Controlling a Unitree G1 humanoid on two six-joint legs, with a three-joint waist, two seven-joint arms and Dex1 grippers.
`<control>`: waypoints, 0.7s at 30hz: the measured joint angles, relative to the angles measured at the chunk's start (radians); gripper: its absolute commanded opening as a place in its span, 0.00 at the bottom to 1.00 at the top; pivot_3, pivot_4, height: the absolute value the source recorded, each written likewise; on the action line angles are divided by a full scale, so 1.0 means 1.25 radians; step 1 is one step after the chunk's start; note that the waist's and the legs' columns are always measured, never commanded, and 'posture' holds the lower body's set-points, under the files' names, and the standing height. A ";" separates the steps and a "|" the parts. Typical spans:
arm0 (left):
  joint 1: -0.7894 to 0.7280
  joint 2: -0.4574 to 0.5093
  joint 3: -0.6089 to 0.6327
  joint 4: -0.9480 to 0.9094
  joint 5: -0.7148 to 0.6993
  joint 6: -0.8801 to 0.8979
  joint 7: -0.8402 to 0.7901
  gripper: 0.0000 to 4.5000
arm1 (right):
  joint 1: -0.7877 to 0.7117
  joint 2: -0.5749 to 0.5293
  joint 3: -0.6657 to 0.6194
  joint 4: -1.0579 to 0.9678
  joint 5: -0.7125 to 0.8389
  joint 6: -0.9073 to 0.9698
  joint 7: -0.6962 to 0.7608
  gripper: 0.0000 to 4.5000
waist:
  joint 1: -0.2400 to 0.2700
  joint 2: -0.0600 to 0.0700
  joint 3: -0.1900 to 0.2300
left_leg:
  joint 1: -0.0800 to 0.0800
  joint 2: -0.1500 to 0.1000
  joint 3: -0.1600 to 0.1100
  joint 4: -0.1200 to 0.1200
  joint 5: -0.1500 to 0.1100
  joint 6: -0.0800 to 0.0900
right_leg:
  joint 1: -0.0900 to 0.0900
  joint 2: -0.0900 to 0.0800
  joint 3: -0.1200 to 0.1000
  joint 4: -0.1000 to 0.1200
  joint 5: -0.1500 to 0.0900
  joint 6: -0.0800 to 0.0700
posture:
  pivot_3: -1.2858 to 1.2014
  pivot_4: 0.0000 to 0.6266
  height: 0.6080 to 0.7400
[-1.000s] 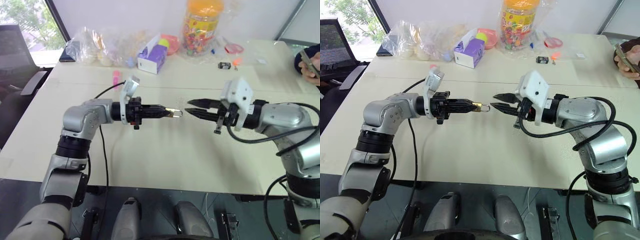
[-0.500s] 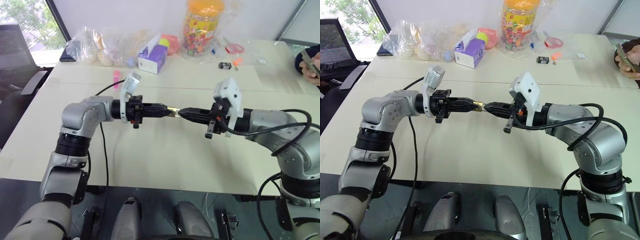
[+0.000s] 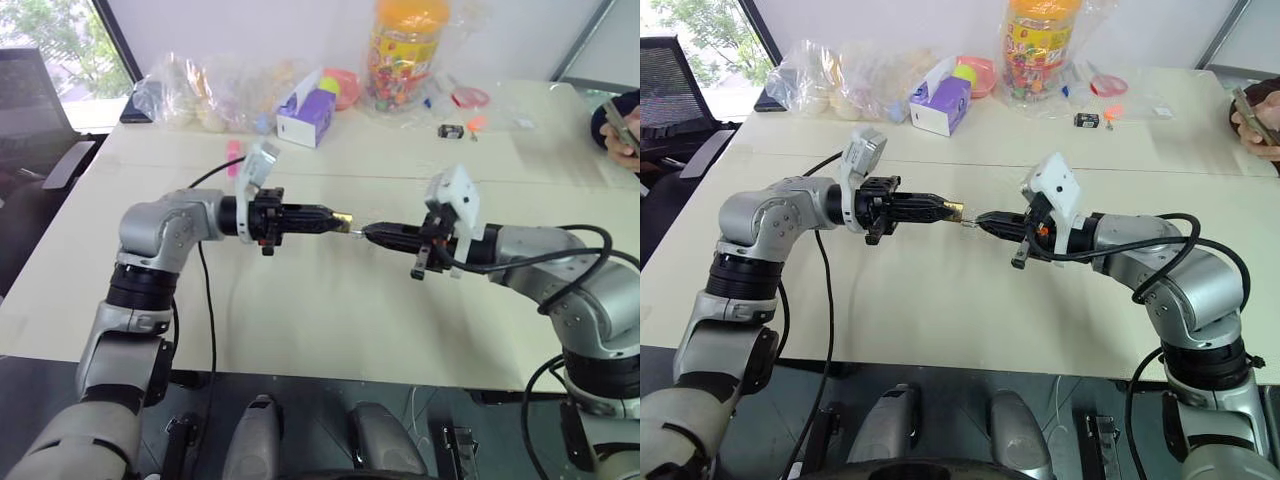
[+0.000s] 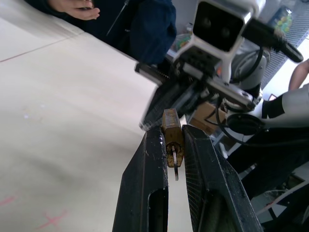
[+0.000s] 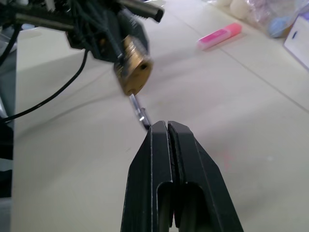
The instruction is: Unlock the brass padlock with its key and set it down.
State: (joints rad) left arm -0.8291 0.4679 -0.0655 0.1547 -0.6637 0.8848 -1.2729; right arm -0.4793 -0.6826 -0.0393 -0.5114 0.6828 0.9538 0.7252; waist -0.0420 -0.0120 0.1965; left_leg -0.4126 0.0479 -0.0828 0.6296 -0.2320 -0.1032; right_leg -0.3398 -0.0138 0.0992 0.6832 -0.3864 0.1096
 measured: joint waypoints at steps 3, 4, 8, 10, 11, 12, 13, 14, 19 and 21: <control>0.000 -0.001 0.000 0.000 0.000 -0.001 0.000 0.00 | 0.001 0.000 -0.004 -0.009 0.008 0.002 -0.008 0.00 | -0.001 0.000 0.000 | 0.000 0.000 0.000 0.000 0.000 0.000 | 0.000 0.000 0.000 0.000 0.000 0.000 | 0.52 0.24 1.00; 0.000 -0.002 0.000 0.000 0.000 -0.001 0.001 0.00 | 0.001 0.000 -0.004 -0.012 0.009 0.002 -0.010 0.00 | -0.001 0.000 0.000 | 0.000 0.000 0.000 0.000 0.000 0.000 | 0.000 0.000 0.000 0.000 0.000 0.000 | 0.52 0.24 1.00; 0.000 -0.009 0.000 0.002 0.002 -0.006 0.009 0.00 | 0.021 -0.035 -0.002 -0.033 0.004 -0.008 -0.003 0.00 | 0.002 0.000 0.000 | 0.000 0.000 0.000 0.000 0.000 0.000 | 0.000 0.000 0.000 -0.001 0.000 0.000 | 0.52 0.24 1.00; -0.001 -0.014 0.000 0.007 0.008 -0.015 0.014 0.00 | 0.070 -0.085 0.006 -0.049 -0.020 -0.033 0.019 0.00 | 0.008 0.000 0.000 | -0.001 0.000 0.000 0.000 0.000 0.000 | 0.000 0.000 0.000 -0.001 0.000 0.000 | 0.52 0.24 1.00; -0.002 -0.019 -0.001 0.018 0.015 -0.024 0.020 0.00 | 0.115 -0.119 0.013 -0.055 -0.043 -0.054 0.033 0.00 | 0.013 0.000 0.000 | -0.001 0.000 0.000 0.000 0.000 0.000 | 0.000 0.000 0.000 -0.001 0.000 0.000 | 0.52 0.24 1.00; -0.003 -0.023 -0.001 0.031 0.022 -0.036 0.028 0.00 | 0.159 -0.148 0.020 -0.058 -0.065 -0.071 0.047 0.00 | 0.016 0.000 0.000 | -0.001 0.000 0.000 0.001 0.000 0.000 | 0.000 0.000 0.000 -0.001 0.000 0.000 | 0.52 0.24 1.00; -0.004 -0.031 0.000 0.046 0.034 -0.049 0.036 0.00 | 0.204 -0.175 0.023 -0.059 -0.082 -0.089 0.061 0.00 | 0.020 0.000 0.000 | -0.001 0.000 0.000 0.001 0.000 0.000 | 0.000 0.000 0.000 -0.001 0.000 0.000 | 0.52 0.24 1.00; -0.005 -0.037 0.000 0.061 0.042 -0.060 0.044 0.00 | 0.236 -0.192 0.025 -0.060 -0.096 -0.103 0.073 0.00 | 0.022 0.000 0.000 | -0.002 0.000 0.000 0.001 0.000 0.000 | 0.000 0.000 0.000 -0.001 0.000 0.000 | 0.52 0.24 1.00; -0.049 -0.120 -0.025 0.189 0.108 -0.144 0.078 0.00 | 0.318 -0.201 -0.009 -0.093 -0.103 -0.132 0.081 0.00 | 0.023 -0.001 0.001 | -0.001 -0.001 0.000 0.002 0.000 0.000 | 0.000 0.000 0.000 -0.001 0.000 0.000 | 0.52 0.24 1.00; -0.073 -0.168 -0.035 0.254 0.136 -0.178 0.093 0.00 | 0.315 -0.195 -0.035 -0.101 -0.095 -0.130 0.067 0.00 | 0.023 -0.001 0.001 | -0.002 -0.001 0.000 0.002 0.000 0.000 | 0.000 0.000 0.000 -0.001 0.000 0.000 | 0.52 0.24 1.00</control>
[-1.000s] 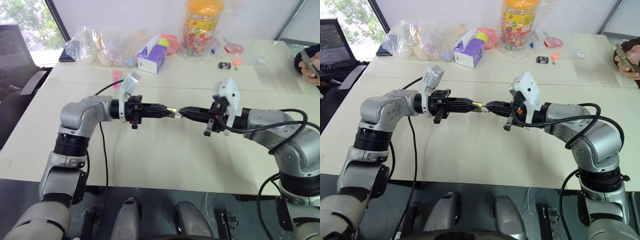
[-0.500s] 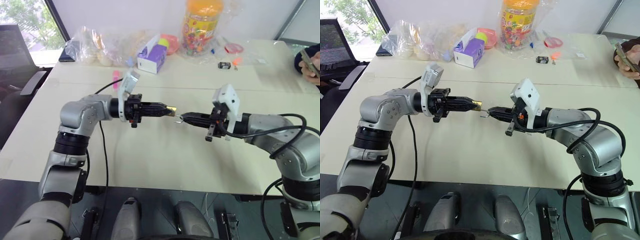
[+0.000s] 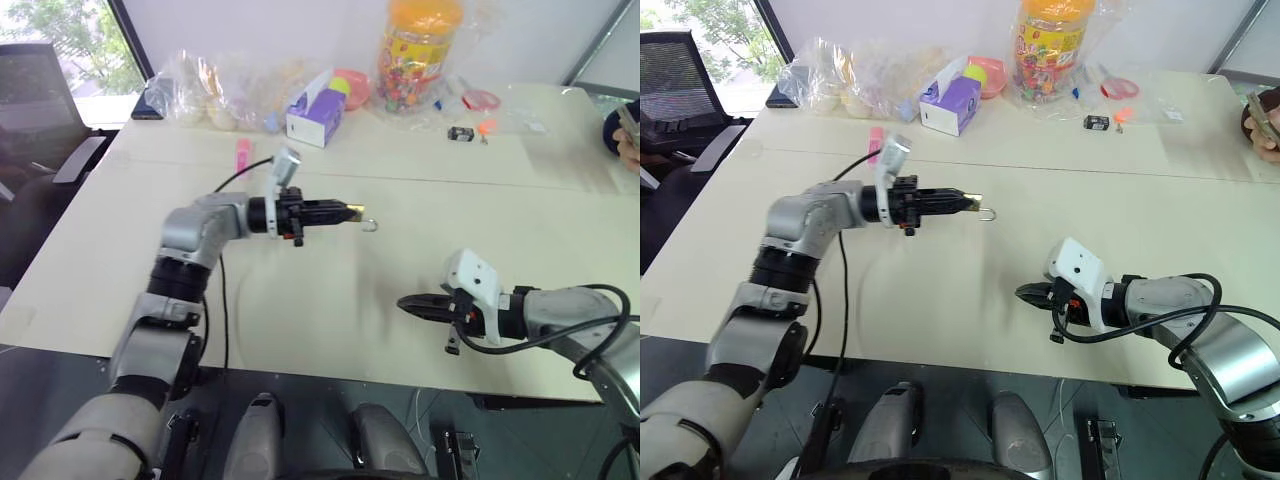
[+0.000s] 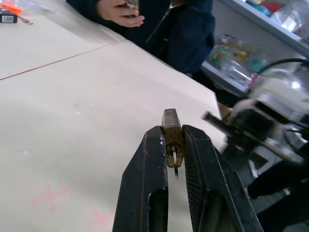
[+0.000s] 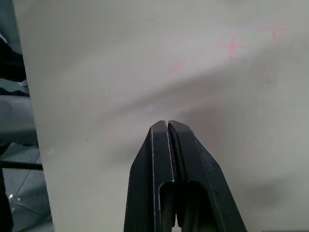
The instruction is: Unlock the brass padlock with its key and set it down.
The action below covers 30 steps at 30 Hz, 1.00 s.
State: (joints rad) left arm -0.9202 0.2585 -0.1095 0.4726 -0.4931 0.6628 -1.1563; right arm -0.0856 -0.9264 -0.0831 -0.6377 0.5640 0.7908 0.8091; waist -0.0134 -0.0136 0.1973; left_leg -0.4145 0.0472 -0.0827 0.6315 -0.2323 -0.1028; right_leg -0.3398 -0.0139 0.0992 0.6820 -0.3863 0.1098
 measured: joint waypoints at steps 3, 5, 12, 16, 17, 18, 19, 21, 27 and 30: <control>-0.046 -0.077 -0.013 0.144 0.052 -0.057 0.041 0.00 | -0.027 0.005 -0.023 -0.007 0.010 0.012 -0.027 0.00 | 0.000 0.000 0.000 | 0.000 0.000 0.000 0.000 0.000 0.000 | 0.000 0.000 0.000 0.000 0.000 0.000 | 0.52 0.24 1.00; -0.064 -0.123 -0.017 0.230 0.079 -0.082 0.067 0.00 | -0.049 0.009 -0.039 -0.012 0.017 0.020 -0.043 0.00 | -0.001 0.000 0.000 | -0.001 0.000 0.000 -0.001 0.000 0.000 | -0.001 0.000 0.000 0.000 0.000 0.000 | 0.52 0.24 1.00; -0.077 -0.176 -0.026 0.416 0.167 -0.181 0.099 0.00 | -0.074 0.009 -0.057 -0.037 0.039 0.047 -0.078 0.00 | -0.001 0.000 0.000 | -0.002 0.000 0.000 -0.001 0.000 0.000 | -0.002 0.001 0.000 0.000 0.000 0.000 | 0.52 0.24 1.00; -0.083 -0.181 -0.014 0.447 0.187 -0.212 0.097 0.39 | -0.095 0.011 -0.057 -0.051 0.050 0.055 -0.093 0.00 | 0.000 0.000 0.000 | -0.001 0.000 0.000 0.000 0.000 0.000 | -0.001 0.000 0.000 0.000 0.000 0.000 | 0.52 0.24 1.00; -0.085 -0.181 -0.011 0.447 0.187 -0.212 0.092 0.50 | -0.096 0.012 -0.057 -0.052 0.053 0.058 -0.095 0.00 | 0.000 0.000 0.000 | -0.001 0.000 0.000 0.000 0.000 0.000 | -0.001 0.000 0.000 0.001 0.000 0.000 | 0.52 0.24 1.00; -0.086 -0.181 -0.009 0.446 0.187 -0.212 0.087 0.58 | -0.097 0.012 -0.057 -0.051 0.055 0.060 -0.097 0.00 | -0.001 0.000 0.000 | -0.001 0.000 0.000 0.000 0.000 0.000 | -0.001 0.000 0.000 0.001 0.000 0.000 | 0.52 0.24 1.00; -0.087 -0.178 -0.007 0.445 0.187 -0.212 0.080 0.67 | -0.097 0.012 -0.057 -0.051 0.056 0.060 -0.098 0.00 | -0.002 0.000 0.000 | 0.000 0.000 0.000 0.000 0.000 0.000 | 0.000 0.000 0.000 0.001 0.000 0.000 | 0.52 0.24 1.00; -0.086 -0.169 0.002 0.442 0.188 -0.210 0.066 0.81 | -0.097 0.011 -0.057 -0.051 0.055 0.060 -0.098 0.00 | -0.006 0.000 0.000 | 0.001 0.000 0.000 0.000 0.000 0.000 | 0.000 0.001 0.000 0.001 0.000 0.000 | 0.52 0.24 1.00; -0.046 -0.069 0.006 0.356 0.198 -0.209 0.018 0.87 | -0.082 -0.013 -0.050 -0.048 0.044 0.053 -0.071 0.00 | -0.017 0.000 0.000 | 0.002 0.000 0.000 -0.002 0.000 0.000 | 0.000 0.001 0.000 0.001 0.000 0.000 | 0.52 0.24 1.00; -0.005 -0.010 0.006 0.264 0.195 -0.199 -0.014 0.87 | -0.068 -0.032 -0.046 -0.034 0.027 0.035 -0.051 0.00 | -0.017 0.000 0.000 | 0.001 0.000 0.000 -0.002 0.000 0.000 | 0.000 0.001 0.000 0.001 0.000 0.000 | 0.52 0.24 1.00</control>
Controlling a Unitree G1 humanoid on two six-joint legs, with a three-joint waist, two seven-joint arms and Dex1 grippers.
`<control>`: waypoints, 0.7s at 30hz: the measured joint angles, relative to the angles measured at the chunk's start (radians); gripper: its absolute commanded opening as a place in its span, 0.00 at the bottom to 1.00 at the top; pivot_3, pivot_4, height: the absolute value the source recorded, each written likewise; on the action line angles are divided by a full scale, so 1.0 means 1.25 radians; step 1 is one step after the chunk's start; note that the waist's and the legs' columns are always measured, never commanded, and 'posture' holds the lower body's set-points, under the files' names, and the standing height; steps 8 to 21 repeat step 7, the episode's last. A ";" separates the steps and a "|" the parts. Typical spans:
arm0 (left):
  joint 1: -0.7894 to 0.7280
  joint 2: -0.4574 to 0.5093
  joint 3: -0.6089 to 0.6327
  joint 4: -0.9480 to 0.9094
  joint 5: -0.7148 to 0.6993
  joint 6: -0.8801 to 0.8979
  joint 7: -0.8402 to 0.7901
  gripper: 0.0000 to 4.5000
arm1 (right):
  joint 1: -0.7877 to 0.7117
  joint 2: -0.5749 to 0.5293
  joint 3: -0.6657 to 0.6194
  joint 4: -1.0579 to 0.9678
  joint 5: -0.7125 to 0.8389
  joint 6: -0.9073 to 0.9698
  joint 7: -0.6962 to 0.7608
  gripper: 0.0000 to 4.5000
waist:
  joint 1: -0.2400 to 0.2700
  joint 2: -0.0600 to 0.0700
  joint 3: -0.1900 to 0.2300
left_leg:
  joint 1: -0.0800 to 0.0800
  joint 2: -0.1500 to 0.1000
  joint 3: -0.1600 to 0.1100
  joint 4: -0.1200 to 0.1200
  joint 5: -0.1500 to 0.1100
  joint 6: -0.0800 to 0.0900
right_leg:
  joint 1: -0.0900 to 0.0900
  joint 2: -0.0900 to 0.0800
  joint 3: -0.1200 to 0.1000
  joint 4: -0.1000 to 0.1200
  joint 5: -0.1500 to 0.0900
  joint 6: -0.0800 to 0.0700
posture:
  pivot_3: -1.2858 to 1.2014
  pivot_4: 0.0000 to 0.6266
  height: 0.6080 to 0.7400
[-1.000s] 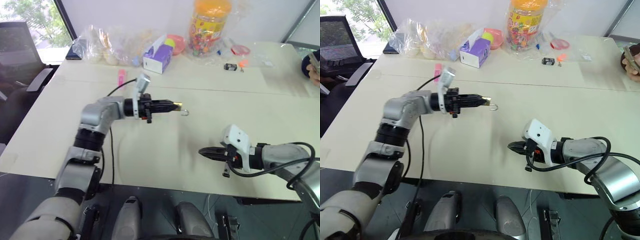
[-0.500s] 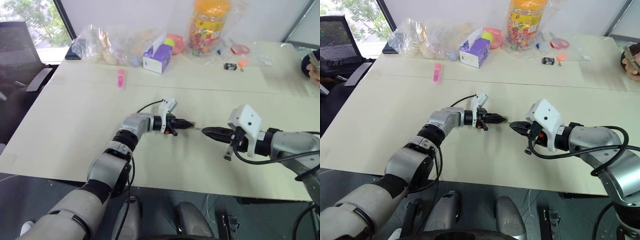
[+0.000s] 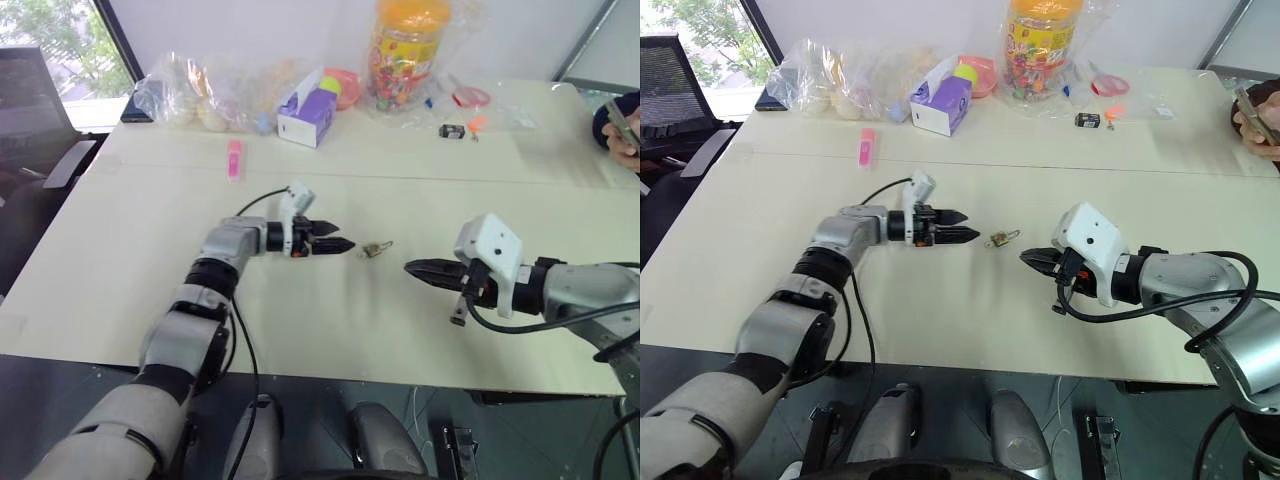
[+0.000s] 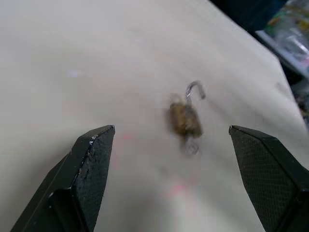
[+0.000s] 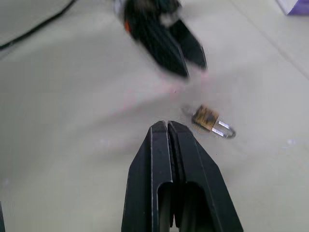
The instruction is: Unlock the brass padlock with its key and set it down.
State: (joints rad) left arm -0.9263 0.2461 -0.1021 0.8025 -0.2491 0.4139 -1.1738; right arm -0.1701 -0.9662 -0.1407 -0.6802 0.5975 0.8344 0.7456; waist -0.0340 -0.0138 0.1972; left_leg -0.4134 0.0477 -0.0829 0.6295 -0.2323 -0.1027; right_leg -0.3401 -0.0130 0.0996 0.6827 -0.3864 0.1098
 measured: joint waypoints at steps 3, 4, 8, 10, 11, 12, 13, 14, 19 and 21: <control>0.055 0.073 -0.001 -0.141 -0.008 0.025 -0.047 0.87 | 0.007 -0.017 -0.001 0.015 -0.015 -0.018 0.023 0.00 | 0.001 0.000 0.000 | 0.000 0.000 0.000 0.000 0.000 0.000 | 0.000 0.000 0.000 0.000 0.000 0.000 | 0.52 0.24 1.00; 0.080 0.105 -0.002 -0.200 -0.014 0.033 -0.065 0.87 | 0.010 -0.022 -0.001 0.018 -0.021 -0.026 0.030 0.00 | 0.000 0.000 0.000 | 0.000 0.000 0.000 0.000 0.000 0.000 | 0.000 0.000 0.000 0.000 0.000 0.000 | 0.52 0.24 1.00; 0.143 0.171 0.001 -0.333 -0.037 0.068 -0.091 0.87 | 0.014 -0.030 -0.005 0.035 -0.032 -0.041 0.047 0.00 | 0.000 0.000 0.000 | 0.000 0.000 0.000 0.001 0.000 0.000 | 0.000 0.000 0.000 0.000 0.000 0.000 | 0.52 0.24 1.00; 0.143 0.171 0.001 -0.333 -0.037 0.068 -0.091 0.87 | 0.014 -0.030 -0.005 0.035 -0.032 -0.041 0.047 0.00 | 0.000 0.000 0.000 | 0.000 0.000 0.000 0.001 0.000 0.000 | 0.000 0.000 0.000 0.000 0.000 0.000 | 0.52 0.24 1.00; 0.143 0.171 0.001 -0.333 -0.037 0.068 -0.091 0.87 | 0.014 -0.030 -0.005 0.035 -0.032 -0.041 0.047 0.00 | 0.000 0.000 0.000 | 0.000 0.000 0.000 0.001 0.000 0.000 | 0.000 0.000 0.000 0.000 0.000 0.000 | 0.52 0.24 1.00; 0.143 0.171 0.001 -0.333 -0.037 0.068 -0.091 0.87 | 0.014 -0.030 -0.005 0.035 -0.032 -0.041 0.047 0.00 | 0.000 0.000 0.000 | 0.000 0.000 0.000 0.001 0.000 0.000 | 0.000 0.000 0.000 0.000 0.000 0.000 | 0.52 0.24 1.00; 0.143 0.171 0.001 -0.333 -0.037 0.068 -0.091 0.87 | 0.014 -0.030 -0.005 0.035 -0.032 -0.041 0.047 0.00 | 0.000 0.000 0.000 | 0.000 0.000 0.000 0.001 0.000 0.000 | 0.000 0.000 0.000 0.000 0.000 0.000 | 0.52 0.24 1.00; 0.143 0.171 0.001 -0.333 -0.037 0.068 -0.091 0.87 | 0.014 -0.030 -0.005 0.035 -0.032 -0.041 0.047 0.00 | 0.000 0.000 0.000 | 0.000 0.000 0.000 0.001 0.000 0.000 | 0.000 0.000 0.000 0.000 0.000 0.000 | 0.52 0.24 1.00; 0.143 0.171 0.001 -0.333 -0.037 0.068 -0.091 0.87 | 0.014 -0.030 -0.005 0.035 -0.032 -0.041 0.047 0.00 | 0.000 0.000 0.000 | 0.000 0.000 0.000 0.001 0.000 0.000 | 0.000 0.000 0.000 0.000 0.000 0.000 | 0.52 0.24 1.00; 0.143 0.171 0.001 -0.333 -0.037 0.068 -0.091 0.87 | 0.014 -0.030 -0.005 0.035 -0.032 -0.041 0.047 0.00 | 0.000 0.000 0.000 | 0.000 0.000 0.000 0.001 0.000 0.000 | 0.000 0.000 0.000 0.000 0.000 0.000 | 0.52 0.24 1.00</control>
